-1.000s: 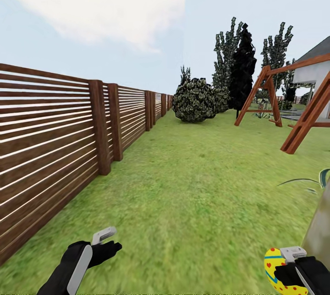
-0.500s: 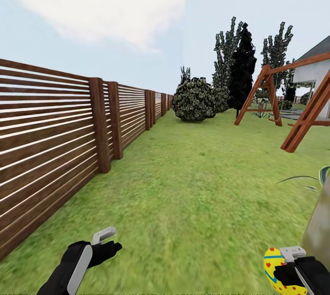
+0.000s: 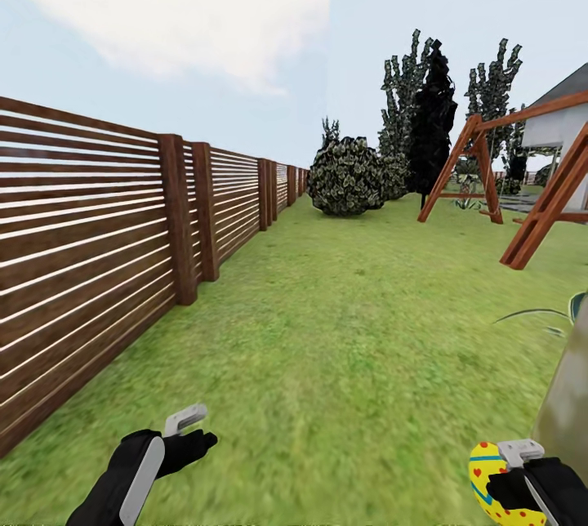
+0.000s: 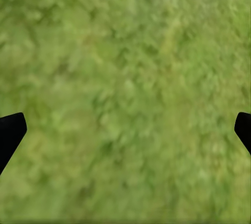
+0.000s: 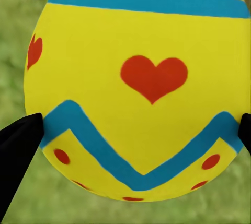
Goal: Take the three Easter eggs out of the wicker basket on the lawn in the garden, then place them on the lawn next to a single tree (choose any tree) so that all three eggs are next to the same tree and none are left in the basket.
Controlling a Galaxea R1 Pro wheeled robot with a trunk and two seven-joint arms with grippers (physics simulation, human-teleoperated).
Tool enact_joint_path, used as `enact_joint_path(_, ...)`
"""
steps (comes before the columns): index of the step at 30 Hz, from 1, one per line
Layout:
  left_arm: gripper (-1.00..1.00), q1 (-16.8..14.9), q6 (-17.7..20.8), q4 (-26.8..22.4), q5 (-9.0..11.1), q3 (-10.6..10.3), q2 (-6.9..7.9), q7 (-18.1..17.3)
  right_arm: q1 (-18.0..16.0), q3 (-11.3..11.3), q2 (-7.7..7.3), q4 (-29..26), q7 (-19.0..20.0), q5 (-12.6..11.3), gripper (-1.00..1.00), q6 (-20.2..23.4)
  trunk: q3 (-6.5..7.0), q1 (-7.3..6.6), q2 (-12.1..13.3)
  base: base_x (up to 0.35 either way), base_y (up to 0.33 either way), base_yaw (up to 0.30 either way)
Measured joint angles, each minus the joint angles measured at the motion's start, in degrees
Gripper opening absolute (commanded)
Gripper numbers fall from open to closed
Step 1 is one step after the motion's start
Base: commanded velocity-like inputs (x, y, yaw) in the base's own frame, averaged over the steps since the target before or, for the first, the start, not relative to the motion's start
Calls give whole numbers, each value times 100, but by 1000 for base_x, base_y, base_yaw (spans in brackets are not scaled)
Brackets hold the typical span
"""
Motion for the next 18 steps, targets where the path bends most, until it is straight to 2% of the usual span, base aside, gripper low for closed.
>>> enact_joint_path(18, 100, 0, 0, 5, 0, 0, 0, -4, 0, 8, 0, 0, 2, 4, -100, 9, -323, 396, -722, 0, 0, 0)
